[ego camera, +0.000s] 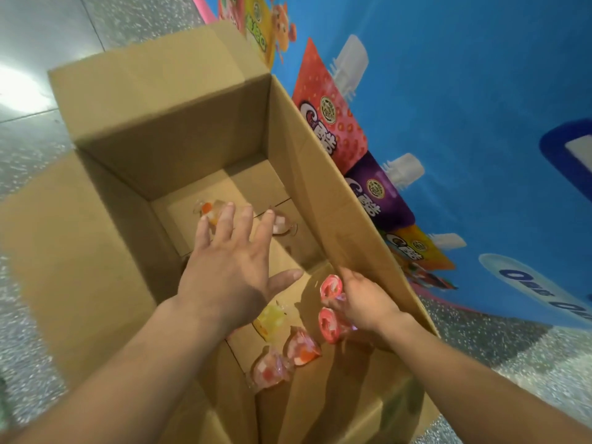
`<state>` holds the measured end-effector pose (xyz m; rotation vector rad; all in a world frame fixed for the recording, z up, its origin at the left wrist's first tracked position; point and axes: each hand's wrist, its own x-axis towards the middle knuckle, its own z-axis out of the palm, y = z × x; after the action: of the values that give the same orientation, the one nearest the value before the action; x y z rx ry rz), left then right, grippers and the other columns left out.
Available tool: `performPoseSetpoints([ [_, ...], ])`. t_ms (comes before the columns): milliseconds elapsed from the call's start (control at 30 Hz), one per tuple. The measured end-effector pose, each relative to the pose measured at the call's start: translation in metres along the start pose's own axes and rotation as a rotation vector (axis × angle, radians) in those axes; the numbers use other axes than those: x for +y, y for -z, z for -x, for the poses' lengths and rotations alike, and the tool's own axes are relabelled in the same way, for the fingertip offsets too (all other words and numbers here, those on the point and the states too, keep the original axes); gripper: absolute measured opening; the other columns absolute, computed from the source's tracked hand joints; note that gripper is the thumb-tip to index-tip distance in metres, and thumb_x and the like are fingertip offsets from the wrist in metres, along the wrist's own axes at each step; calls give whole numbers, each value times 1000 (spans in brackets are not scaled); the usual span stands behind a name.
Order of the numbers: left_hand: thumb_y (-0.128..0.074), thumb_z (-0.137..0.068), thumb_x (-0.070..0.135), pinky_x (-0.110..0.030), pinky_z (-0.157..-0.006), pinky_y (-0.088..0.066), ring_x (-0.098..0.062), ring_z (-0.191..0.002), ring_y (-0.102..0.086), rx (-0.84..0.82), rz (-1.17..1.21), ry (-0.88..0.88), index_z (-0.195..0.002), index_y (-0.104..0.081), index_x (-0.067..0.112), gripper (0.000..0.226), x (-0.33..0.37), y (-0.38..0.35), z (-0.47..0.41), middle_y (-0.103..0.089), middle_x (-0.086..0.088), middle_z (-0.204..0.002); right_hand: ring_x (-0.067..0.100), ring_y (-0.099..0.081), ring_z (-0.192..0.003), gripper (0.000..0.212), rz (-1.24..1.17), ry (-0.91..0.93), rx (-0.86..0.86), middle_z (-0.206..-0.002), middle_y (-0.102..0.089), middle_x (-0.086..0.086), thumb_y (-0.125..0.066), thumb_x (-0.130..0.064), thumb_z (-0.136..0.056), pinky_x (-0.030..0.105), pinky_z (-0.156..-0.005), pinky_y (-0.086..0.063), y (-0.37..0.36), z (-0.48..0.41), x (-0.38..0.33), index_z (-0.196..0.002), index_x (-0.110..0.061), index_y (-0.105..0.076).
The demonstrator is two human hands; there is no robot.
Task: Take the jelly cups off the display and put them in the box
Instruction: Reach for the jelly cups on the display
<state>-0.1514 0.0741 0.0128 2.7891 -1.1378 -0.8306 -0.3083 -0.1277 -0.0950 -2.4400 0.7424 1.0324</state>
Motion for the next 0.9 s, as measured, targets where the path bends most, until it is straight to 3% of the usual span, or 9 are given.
performPoseSetpoints([
  [133, -10, -82, 83, -50, -122, 6, -29, -153, 13, 7, -4, 3, -155, 10, 27, 95, -1, -1, 0, 6, -6, -168, 28, -50, -135, 86, -29, -51, -22, -148, -50, 15, -59, -54, -95, 36, -110, -39, -11, -14, -4, -155, -5, -23],
  [200, -7, -78, 84, -50, -121, 9, -28, -153, 16, -15, 6, 12, -155, 14, 29, 97, -4, -2, 0, 10, -5, -167, 28, -56, -128, 78, -64, -124, -18, -140, -58, 14, -61, -52, -94, 35, -107, -42, -18, -21, -7, -150, -5, -33],
  [333, -4, -74, 85, -52, -123, 7, -27, -152, 18, -50, 28, 36, -154, 18, 29, 100, -14, -1, -1, 13, -4, -167, 21, -69, -100, 39, -121, -258, 34, -108, -71, 7, -60, -43, -98, 28, -83, -51, -29, -29, -14, -117, -10, -57],
  [433, -6, -75, 84, -53, -123, 8, -27, -151, 20, -86, 42, 53, -154, 19, 29, 100, -15, 2, -2, 16, -3, -167, 23, -68, -104, 21, -82, -317, 87, -111, -71, 9, -52, -21, -103, 31, -91, -55, -31, -38, -14, -116, -7, -62],
  [567, -11, -80, 82, -50, -122, 12, -26, -152, 20, -80, 31, 42, -154, 19, 30, 95, -12, 3, -3, 15, -2, -167, 24, -65, -111, 22, 16, -304, 103, -117, -68, 11, -44, -10, -104, 33, -96, -52, -39, -46, -16, -117, -7, -60],
  [700, -16, -86, 80, -48, -116, 16, -26, -152, 17, -68, 37, 35, -154, 16, 31, 90, -14, 3, -7, 10, -2, -167, 25, -69, -99, 18, 85, -252, 78, -119, -62, 13, -52, -6, -98, 31, -89, -54, -54, -47, -16, -110, -8, -65],
  [900, -19, -88, 79, -52, -118, 12, -25, -154, 10, -121, 30, 27, -155, 9, 30, 87, -16, 4, -8, -2, -2, -168, 19, -71, -88, 10, 50, -246, 40, -100, -73, 6, -61, -15, -97, 28, -79, -59, -61, -53, -7, -104, -11, -65],
])
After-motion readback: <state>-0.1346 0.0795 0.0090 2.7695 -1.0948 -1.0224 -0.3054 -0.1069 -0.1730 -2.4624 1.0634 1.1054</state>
